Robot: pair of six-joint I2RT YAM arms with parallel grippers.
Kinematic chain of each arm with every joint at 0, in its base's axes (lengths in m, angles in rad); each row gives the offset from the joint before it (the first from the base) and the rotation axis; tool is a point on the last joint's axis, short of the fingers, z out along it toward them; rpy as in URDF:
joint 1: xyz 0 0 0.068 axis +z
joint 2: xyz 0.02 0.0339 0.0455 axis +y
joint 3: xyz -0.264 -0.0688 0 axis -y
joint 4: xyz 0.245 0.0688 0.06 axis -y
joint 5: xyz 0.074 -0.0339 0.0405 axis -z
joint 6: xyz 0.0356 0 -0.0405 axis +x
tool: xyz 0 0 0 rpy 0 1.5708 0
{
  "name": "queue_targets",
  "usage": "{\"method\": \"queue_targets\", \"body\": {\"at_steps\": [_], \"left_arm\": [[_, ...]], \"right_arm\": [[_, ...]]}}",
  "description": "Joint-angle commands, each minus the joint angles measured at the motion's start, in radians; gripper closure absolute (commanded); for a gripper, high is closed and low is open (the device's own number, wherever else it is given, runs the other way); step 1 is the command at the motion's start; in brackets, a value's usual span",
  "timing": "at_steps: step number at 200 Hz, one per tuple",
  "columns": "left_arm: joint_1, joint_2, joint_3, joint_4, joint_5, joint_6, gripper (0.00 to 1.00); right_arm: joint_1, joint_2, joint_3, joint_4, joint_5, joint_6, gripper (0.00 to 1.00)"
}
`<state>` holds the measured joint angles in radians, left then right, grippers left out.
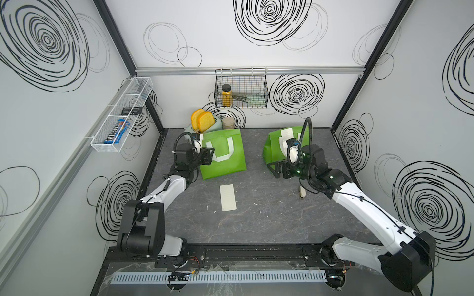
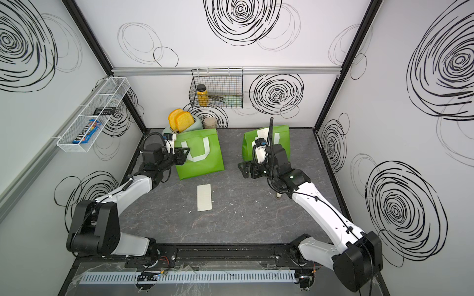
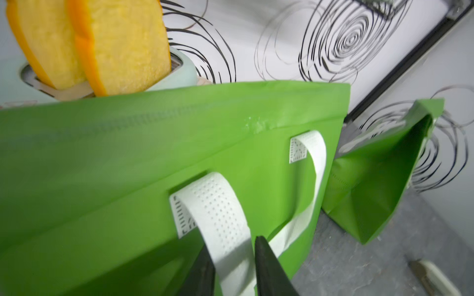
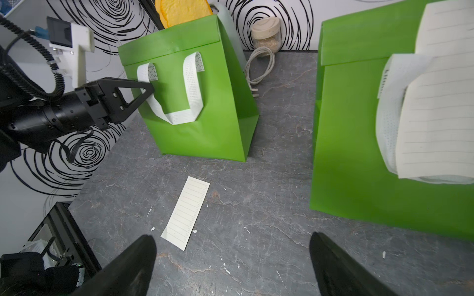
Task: Staple the receipts to the bags
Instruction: Adjust the takeout bag at the center of the board.
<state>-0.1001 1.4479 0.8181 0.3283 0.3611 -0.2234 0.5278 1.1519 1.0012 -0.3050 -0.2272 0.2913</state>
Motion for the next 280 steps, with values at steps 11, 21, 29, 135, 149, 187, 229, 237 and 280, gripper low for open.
{"method": "queue_targets", "body": {"at_steps": [11,21,29,135,149,187,229,237,280], "left_arm": [[-0.076,-0.013,0.017,0.017,0.054,-0.001,1.0],[-0.096,-0.02,0.008,0.023,0.083,-0.004,1.0],[-0.111,-0.029,-0.004,0.035,0.114,-0.01,1.0],[-0.318,-0.014,0.006,-0.138,0.293,0.11,1.0],[-0.308,-0.038,-0.004,-0.179,0.255,0.126,1.0],[-0.188,-0.082,-0.019,-0.158,0.211,0.11,1.0],[-0.137,-0.022,0.074,-0.17,0.225,0.132,0.99],[-0.139,-0.006,0.088,-0.176,0.228,0.131,0.98],[-0.148,0.003,0.071,-0.161,0.254,0.109,0.98]], "right_arm": [[0.031,-0.012,-0.017,0.039,0.018,0.012,0.03],[0.038,-0.016,-0.019,0.04,0.026,0.015,0.03],[0.04,-0.021,-0.025,0.04,0.029,0.015,0.03],[0.054,-0.041,-0.071,0.038,0.055,0.037,0.03],[0.058,-0.035,-0.074,0.039,0.058,0.039,0.03],[0.073,-0.011,-0.065,0.047,0.057,0.037,0.03],[0.087,0.015,-0.069,0.061,0.062,0.035,0.03],[0.09,0.019,-0.07,0.061,0.07,0.038,0.03],[0.076,-0.01,-0.13,0.144,0.052,0.084,0.03]]}}
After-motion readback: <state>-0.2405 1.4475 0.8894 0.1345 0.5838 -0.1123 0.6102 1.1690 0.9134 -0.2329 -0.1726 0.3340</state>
